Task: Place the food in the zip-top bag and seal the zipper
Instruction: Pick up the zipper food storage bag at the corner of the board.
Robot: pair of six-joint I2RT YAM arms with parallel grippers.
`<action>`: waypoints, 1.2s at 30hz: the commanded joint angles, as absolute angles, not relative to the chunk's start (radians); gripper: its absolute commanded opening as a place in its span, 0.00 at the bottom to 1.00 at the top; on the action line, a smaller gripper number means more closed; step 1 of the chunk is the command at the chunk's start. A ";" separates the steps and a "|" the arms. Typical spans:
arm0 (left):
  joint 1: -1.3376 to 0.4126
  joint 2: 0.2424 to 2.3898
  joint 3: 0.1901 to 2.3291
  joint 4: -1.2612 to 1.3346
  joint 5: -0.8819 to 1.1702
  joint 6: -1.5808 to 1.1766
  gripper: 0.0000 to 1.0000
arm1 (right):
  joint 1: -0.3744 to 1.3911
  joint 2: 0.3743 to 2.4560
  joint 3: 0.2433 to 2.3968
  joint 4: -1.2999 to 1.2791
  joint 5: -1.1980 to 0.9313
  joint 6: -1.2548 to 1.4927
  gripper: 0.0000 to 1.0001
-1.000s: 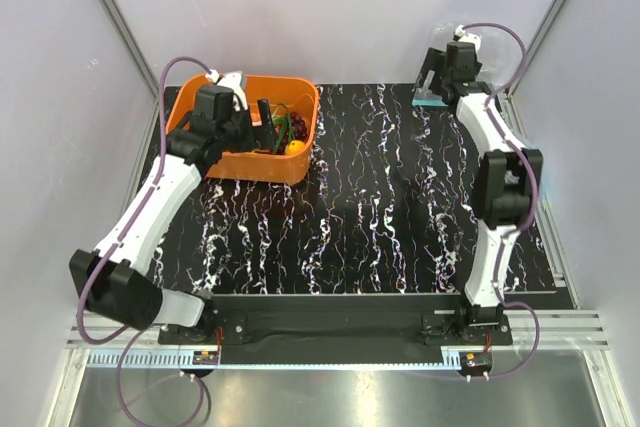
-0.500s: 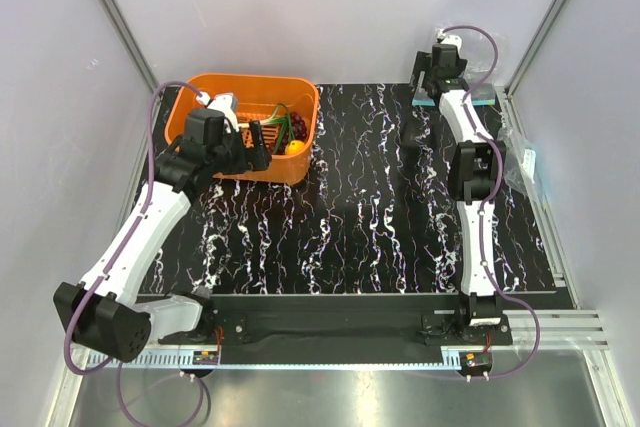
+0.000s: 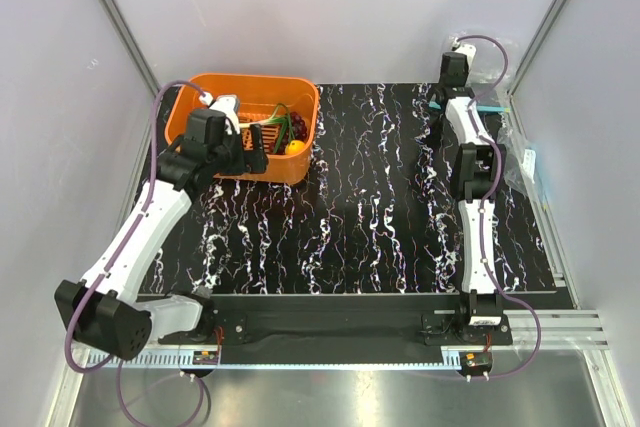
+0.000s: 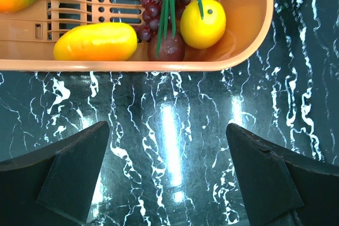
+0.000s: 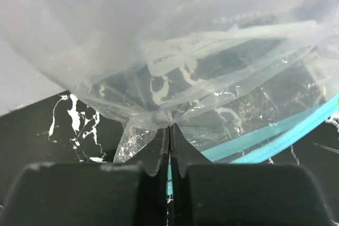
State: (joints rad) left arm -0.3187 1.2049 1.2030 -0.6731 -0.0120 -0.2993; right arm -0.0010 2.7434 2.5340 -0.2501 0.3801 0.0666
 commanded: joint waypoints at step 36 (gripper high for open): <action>-0.454 1.407 1.407 -0.598 0.215 -0.367 0.99 | 0.290 1.749 1.719 -1.064 -0.292 0.596 0.77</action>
